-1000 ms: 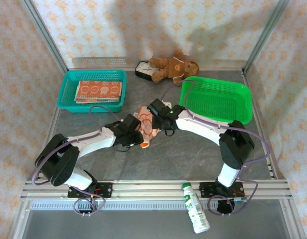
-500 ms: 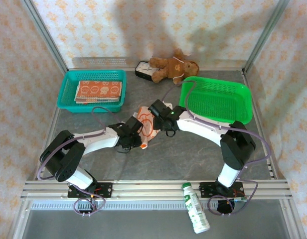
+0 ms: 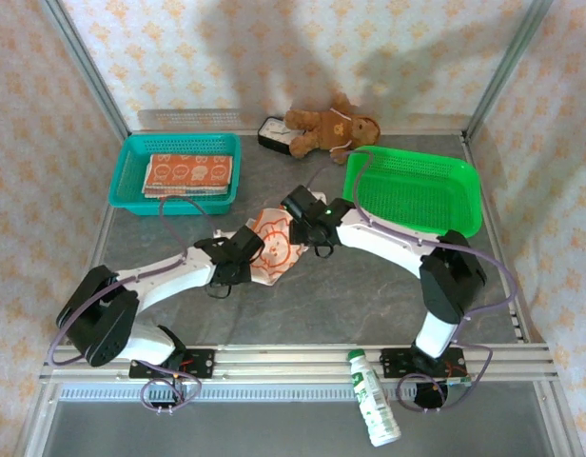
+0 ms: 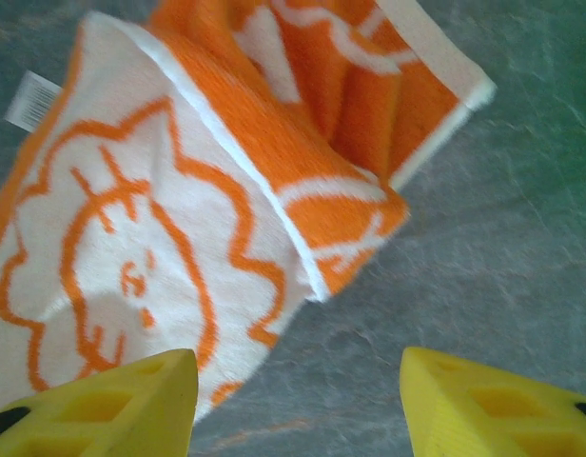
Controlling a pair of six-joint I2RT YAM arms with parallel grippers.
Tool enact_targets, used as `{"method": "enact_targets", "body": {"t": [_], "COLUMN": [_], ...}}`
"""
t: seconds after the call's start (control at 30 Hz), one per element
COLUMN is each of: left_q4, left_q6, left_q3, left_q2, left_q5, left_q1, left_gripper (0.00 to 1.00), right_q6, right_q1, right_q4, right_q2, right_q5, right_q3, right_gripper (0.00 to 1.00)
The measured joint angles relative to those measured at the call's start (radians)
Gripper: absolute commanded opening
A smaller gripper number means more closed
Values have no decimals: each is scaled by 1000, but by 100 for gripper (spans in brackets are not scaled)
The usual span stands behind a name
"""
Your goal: Fold and stack the towels
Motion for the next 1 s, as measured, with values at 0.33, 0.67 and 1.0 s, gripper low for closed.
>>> {"method": "enact_targets", "body": {"t": [0.33,0.67,1.0], "left_q4": [-79,-85,-77], "left_q6": [125,141,161], "left_q3": [8,8,54], "left_q2": [-31,-39,54], "left_q5": [-65,-71,-51], "left_q1": [7,46,105], "left_gripper": [0,0,0], "right_q6": [-90,-110,-63], "right_q1": [-10,-84,-89], "right_q4": [-3,-41,26], "right_q2": [331,514,272], "right_q5": [-90,-114,-154], "right_q3": [396,458,85], "right_gripper": [54,35,33]}}
